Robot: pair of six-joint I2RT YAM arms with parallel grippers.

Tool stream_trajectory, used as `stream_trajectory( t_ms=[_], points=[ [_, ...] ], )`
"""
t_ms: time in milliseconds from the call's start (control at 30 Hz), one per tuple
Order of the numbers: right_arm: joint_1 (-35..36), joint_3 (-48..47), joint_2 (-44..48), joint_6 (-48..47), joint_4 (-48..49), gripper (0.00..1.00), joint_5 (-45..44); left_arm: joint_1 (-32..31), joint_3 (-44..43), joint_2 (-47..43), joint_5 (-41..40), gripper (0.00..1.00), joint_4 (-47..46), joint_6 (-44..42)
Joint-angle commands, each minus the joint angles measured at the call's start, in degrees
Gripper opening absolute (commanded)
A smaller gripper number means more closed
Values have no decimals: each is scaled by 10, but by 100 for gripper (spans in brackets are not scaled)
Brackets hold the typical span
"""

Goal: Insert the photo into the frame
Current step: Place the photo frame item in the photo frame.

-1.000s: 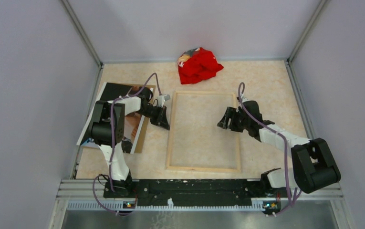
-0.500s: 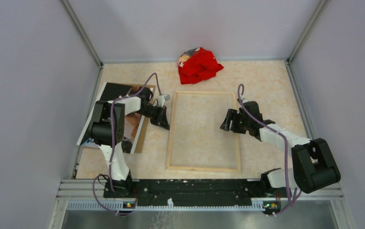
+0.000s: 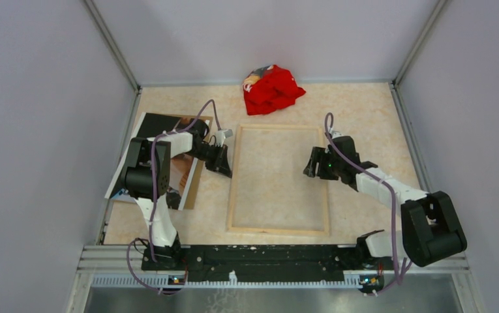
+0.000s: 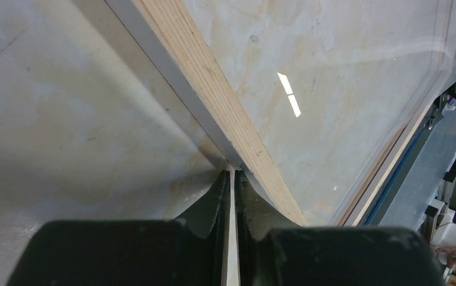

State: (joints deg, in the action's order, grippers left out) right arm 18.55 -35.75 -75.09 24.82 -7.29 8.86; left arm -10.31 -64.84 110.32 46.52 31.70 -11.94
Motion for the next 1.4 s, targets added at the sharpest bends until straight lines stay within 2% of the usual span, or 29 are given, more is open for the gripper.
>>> stream_trajectory(
  t_ms=[0, 400, 867, 967, 1100, 1367],
  points=[
    [-4, -27, 21, -19, -3, 63, -18, -8, -6, 10, 6, 12, -9, -7],
    [-4, -42, 52, -28, -25, 71, -66, -8, -7, 12, 5, 12, -7, -5],
    [-13, -35, 75, 28, -5, 65, -116, -8, -15, 8, 9, 12, 6, -8],
    [-56, -31, 62, 52, -8, 68, -83, -8, -18, 4, 7, 12, 15, -16],
    [-107, -11, 20, 81, 49, 70, 0, -7, -18, -3, 0, 12, 19, -23],
    [-129, -33, -108, 134, 159, 71, 80, 1, -22, -19, -4, 13, 44, -46]
  ],
)
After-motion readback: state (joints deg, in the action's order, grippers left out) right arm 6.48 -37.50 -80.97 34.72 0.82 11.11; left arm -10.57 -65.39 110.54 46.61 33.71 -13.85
